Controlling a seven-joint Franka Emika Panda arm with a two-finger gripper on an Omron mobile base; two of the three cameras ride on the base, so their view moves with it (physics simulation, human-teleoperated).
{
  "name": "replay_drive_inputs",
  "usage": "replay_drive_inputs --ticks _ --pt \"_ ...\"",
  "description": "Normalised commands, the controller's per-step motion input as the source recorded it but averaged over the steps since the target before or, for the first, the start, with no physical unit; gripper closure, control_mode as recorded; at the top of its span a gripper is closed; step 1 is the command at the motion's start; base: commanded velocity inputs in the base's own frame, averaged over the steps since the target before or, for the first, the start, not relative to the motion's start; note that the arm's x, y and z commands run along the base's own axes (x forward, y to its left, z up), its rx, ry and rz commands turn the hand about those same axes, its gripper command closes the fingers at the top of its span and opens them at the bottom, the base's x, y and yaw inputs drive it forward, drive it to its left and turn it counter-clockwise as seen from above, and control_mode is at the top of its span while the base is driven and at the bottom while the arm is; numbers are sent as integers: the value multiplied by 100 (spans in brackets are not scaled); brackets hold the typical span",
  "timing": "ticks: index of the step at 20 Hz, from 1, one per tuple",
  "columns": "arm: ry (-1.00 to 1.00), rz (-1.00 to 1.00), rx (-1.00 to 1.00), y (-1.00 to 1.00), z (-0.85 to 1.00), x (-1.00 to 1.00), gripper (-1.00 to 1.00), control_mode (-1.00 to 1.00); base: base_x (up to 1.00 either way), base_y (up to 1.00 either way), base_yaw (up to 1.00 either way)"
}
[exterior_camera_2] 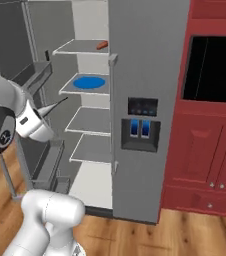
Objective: Retrieve the fish from the fridge and place it on the cutting board.
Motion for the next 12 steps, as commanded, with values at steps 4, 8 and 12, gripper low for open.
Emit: replay_drive_inputs --ticks 4,8,12 --pt "0 0 0 0 0 0 100 100 0 0 -100" --pt "0 0 0 0 0 0 100 100 0 0 -100" --pt "0 0 0 0 0 0 100 100 0 0 -100"
